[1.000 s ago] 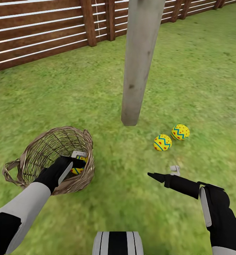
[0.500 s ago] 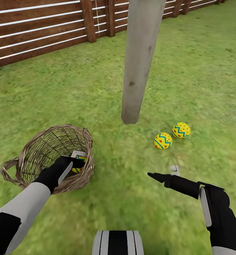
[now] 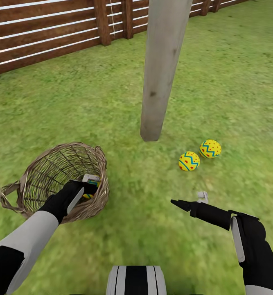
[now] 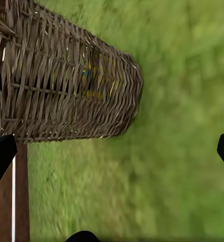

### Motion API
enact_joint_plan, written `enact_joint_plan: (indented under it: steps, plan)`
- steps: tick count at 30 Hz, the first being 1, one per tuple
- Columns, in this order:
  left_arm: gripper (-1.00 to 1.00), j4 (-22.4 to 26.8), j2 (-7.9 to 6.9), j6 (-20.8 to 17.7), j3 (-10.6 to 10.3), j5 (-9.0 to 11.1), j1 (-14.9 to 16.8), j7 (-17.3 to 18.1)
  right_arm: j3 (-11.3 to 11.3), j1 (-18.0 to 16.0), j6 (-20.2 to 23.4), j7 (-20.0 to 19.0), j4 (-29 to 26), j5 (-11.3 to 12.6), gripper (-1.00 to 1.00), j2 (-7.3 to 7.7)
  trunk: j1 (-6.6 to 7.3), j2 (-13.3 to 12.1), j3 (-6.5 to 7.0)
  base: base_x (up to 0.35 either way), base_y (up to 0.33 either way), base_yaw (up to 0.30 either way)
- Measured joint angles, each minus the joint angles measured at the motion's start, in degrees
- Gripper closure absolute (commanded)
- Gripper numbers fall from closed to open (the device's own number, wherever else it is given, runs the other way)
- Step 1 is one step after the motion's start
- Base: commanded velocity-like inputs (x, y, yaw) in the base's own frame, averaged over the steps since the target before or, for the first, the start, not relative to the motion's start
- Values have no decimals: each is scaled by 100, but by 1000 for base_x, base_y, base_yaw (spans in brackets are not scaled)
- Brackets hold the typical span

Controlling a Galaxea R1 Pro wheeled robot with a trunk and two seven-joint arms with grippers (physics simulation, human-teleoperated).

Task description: Take the three Easter eggs out of the wicker basket on the lawn in the garden, then place them on the lawn next to a single tree (choose any tree) so that all three eggs are next to the same tree and none are left in the basket.

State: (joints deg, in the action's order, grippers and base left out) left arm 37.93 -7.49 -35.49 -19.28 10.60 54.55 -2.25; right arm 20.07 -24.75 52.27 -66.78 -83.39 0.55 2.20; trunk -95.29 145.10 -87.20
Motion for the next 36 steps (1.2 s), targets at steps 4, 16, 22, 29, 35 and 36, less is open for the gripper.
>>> enact_joint_plan:
  steps: [4,16,22,29,35,36]
  plan:
    - [-100,-3,12,168,4,-329,10,4,0,0,0,-2,0,1,-100,0,0,0,0,0,0,0]
    - [-100,-12,20,238,7,-492,18,33,0,0,0,-3,0,2,-100,0,-10,6,-89,0,0,0]
    - [-100,-5,20,237,5,-478,23,49,0,0,-1,-3,0,0,-100,0,-12,7,-110,0,0,0]
    - [-100,-3,20,245,5,-483,21,46,0,0,0,-3,0,2,-100,4,-17,10,-155,0,0,0]
    - [-100,117,18,275,3,-517,23,40,0,-2,0,-3,0,2,-100,6,-21,13,-199,0,0,0]
    - [-100,116,18,276,2,-515,23,40,0,-1,0,-3,0,2,-100,4,-21,13,-199,0,0,0]
